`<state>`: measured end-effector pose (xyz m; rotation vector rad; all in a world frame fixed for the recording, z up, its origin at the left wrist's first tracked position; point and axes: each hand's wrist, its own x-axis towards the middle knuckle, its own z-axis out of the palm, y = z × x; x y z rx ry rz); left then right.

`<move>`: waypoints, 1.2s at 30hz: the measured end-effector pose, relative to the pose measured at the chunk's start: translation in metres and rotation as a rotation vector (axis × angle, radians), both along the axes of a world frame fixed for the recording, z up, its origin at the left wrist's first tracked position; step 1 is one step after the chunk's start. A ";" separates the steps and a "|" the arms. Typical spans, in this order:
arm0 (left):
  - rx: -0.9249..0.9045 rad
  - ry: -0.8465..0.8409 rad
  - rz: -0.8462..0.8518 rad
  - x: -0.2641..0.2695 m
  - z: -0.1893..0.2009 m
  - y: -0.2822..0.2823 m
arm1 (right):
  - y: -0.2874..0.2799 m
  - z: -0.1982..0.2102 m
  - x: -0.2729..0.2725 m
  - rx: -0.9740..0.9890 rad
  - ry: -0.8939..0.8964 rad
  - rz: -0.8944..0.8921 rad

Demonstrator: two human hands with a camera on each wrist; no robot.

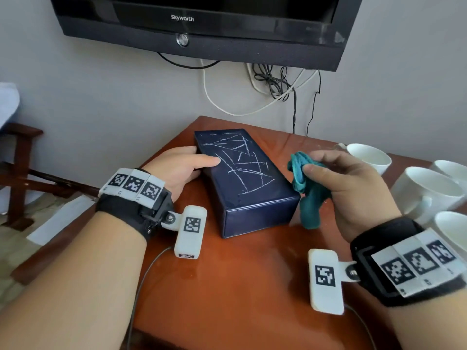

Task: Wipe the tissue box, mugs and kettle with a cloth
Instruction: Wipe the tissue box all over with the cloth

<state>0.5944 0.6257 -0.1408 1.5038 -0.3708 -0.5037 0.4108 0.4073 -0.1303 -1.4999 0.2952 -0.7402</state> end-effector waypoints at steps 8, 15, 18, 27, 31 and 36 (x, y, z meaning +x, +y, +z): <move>0.002 -0.051 -0.175 -0.003 0.000 0.003 | 0.013 -0.003 -0.002 0.048 0.138 0.079; -0.099 0.126 -0.245 -0.010 0.010 0.006 | 0.019 0.003 -0.007 0.034 0.111 0.258; -0.124 0.098 -0.209 -0.011 0.013 0.008 | 0.012 -0.002 -0.001 0.080 0.048 0.120; -0.090 0.026 -0.188 -0.054 0.044 0.022 | 0.014 -0.007 0.003 0.091 0.118 0.239; -0.014 -0.016 -0.081 -0.072 0.041 0.020 | 0.017 -0.006 0.000 0.037 0.128 0.235; 0.105 -0.107 0.001 -0.076 0.006 0.026 | 0.021 0.001 -0.006 -0.158 0.180 0.216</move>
